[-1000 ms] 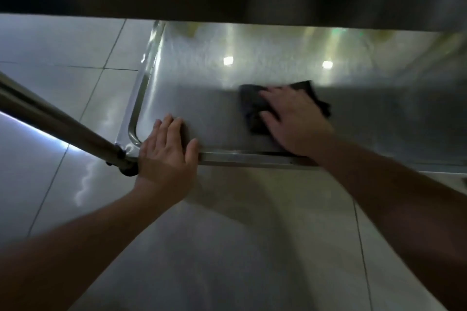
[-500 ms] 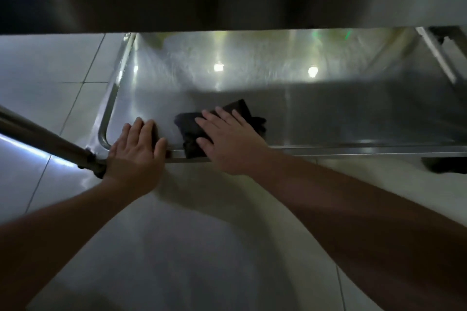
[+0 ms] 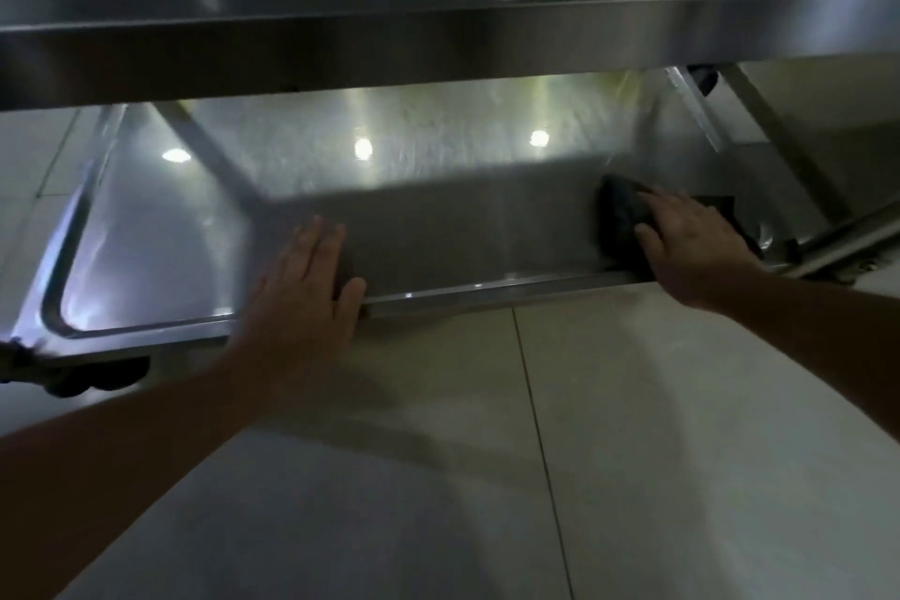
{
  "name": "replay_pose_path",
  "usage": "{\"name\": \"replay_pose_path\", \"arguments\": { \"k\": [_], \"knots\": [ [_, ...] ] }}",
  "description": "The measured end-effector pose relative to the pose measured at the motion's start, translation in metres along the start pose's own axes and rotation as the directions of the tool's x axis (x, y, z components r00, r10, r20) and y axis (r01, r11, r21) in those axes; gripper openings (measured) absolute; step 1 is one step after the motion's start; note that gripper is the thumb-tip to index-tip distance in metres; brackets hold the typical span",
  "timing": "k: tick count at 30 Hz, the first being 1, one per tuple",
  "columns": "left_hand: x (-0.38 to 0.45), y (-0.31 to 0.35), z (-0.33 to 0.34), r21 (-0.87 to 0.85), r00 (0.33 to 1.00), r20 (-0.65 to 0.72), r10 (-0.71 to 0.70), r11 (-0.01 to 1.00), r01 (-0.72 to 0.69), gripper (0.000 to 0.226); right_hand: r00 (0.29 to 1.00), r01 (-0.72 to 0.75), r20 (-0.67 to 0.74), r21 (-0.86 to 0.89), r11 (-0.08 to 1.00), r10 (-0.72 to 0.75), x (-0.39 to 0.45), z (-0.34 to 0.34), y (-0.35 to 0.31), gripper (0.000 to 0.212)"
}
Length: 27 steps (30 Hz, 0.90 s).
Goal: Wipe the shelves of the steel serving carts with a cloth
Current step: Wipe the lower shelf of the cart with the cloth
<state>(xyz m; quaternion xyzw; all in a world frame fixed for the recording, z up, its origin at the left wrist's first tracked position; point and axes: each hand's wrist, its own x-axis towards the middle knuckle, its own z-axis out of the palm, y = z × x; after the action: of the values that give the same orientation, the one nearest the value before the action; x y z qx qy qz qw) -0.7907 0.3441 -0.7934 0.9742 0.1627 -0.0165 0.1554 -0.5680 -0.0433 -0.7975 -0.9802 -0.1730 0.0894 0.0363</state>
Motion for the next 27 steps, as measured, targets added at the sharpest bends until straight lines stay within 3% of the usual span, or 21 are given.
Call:
{"name": "replay_pose_path", "arguments": {
  "k": [3,5,10,13,15,19,22,27],
  "knots": [
    [0.003,0.032,0.014,-0.041,0.999,0.011,0.052,0.998,-0.051,0.087,0.987,-0.143,-0.071,0.060,0.988,0.147,-0.002,0.004,-0.004,0.062],
    [0.005,0.045,0.025,-0.031,0.996,0.040,0.075,0.997,-0.074,0.090,0.982,-0.143,-0.109,0.085,0.986,0.152,-0.003,0.010,-0.027,0.063],
    [0.003,0.056,0.043,0.063,0.988,0.130,0.078,0.994,-0.087,0.094,0.979,0.203,-0.017,0.045,0.978,-0.203,-0.013,0.015,-0.091,0.079],
    [0.004,0.056,0.042,0.051,0.988,0.143,0.065,0.996,-0.073,0.095,0.868,0.490,0.082,0.024,0.872,-0.490,-0.021,0.015,-0.120,0.096],
    [0.006,0.055,0.039,0.004,0.985,0.160,0.062,0.998,-0.063,0.096,0.790,0.610,0.101,-0.028,0.792,-0.605,-0.025,0.020,-0.127,0.096],
    [0.008,0.054,0.031,-0.116,0.972,0.226,0.058,0.993,-0.032,0.095,0.728,0.681,0.112,-0.004,0.732,-0.677,-0.026,0.022,-0.126,0.085],
    [0.009,0.056,0.023,-0.106,0.954,0.295,0.051,0.994,-0.020,0.082,0.692,0.705,0.182,0.035,0.708,-0.699,-0.033,0.007,-0.120,0.081],
    [-0.024,0.077,-0.003,0.115,0.929,0.367,0.045,0.989,-0.093,0.085,0.666,0.684,0.383,0.029,0.729,-0.640,-0.072,-0.036,-0.124,0.064]
  ]
}}
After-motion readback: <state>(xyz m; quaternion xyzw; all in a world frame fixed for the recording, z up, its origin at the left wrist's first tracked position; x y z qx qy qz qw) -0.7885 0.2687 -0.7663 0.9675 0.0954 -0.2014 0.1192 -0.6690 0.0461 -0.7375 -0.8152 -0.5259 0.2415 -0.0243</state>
